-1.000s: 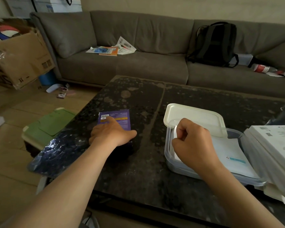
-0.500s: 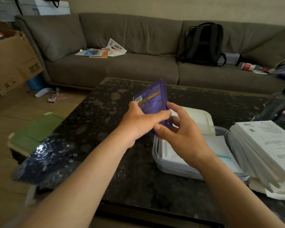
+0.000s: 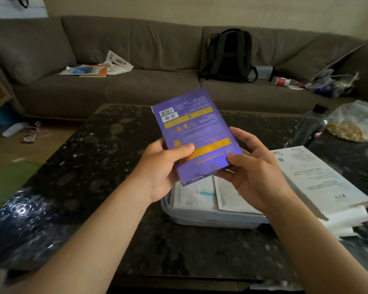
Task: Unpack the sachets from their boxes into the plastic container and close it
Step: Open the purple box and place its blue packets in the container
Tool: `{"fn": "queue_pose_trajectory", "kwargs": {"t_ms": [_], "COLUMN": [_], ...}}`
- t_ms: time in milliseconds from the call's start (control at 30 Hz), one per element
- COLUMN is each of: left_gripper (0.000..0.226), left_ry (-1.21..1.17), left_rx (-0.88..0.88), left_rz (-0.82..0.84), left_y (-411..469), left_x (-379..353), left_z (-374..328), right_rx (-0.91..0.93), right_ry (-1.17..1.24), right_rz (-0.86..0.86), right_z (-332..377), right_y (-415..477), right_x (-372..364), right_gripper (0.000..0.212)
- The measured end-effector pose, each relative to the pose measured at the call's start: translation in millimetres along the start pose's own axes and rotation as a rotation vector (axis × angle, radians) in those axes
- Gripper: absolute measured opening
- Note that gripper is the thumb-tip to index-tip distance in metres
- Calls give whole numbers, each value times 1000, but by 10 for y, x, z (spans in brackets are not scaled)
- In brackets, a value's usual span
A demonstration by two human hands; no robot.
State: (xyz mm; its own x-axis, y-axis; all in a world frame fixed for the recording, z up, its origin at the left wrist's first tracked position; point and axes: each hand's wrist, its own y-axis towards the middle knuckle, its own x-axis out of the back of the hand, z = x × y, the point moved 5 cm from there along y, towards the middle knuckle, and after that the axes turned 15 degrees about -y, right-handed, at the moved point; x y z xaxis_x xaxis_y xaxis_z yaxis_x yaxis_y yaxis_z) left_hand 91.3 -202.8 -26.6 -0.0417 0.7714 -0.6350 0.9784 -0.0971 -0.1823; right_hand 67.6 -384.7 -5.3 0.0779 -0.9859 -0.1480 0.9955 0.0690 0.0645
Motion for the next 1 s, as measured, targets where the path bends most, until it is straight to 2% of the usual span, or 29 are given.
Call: {"fn": "queue_pose_trajectory", "kwargs": {"t_ms": [100, 167, 233, 300, 367, 467, 767, 1000], "left_gripper": [40, 38, 38, 46, 58, 61, 50, 58], "left_ry": [-57, -57, -39, -13, 7, 10, 53, 68], "left_rx": [-36, -57, -84, -99, -101, -117, -136, -184], "left_rz": [53, 59, 60, 72, 83, 86, 47, 30], "left_y": [-2, 26, 61, 70, 78, 102, 147, 160], "left_x": [-77, -108, -121, -146, -168, -185, -81, -28], "left_z": [74, 100, 121, 148, 184, 197, 112, 8], "right_rx": [31, 152, 290, 400, 462, 444, 420, 382], "right_ry": [-134, -481, -878, -1064, -1087, -1012, -821, -823], "right_rz": [-39, -125, -180, -174, -134, -93, 24, 51], "right_z": [-31, 1, 17, -6, -49, -81, -67, -75], "right_y": [8, 10, 2, -12, -24, -35, -12, 71], "right_x": [88, 181, 236, 243, 245, 270, 168, 47], "right_gripper": [50, 47, 56, 57, 43, 33, 21, 18]}}
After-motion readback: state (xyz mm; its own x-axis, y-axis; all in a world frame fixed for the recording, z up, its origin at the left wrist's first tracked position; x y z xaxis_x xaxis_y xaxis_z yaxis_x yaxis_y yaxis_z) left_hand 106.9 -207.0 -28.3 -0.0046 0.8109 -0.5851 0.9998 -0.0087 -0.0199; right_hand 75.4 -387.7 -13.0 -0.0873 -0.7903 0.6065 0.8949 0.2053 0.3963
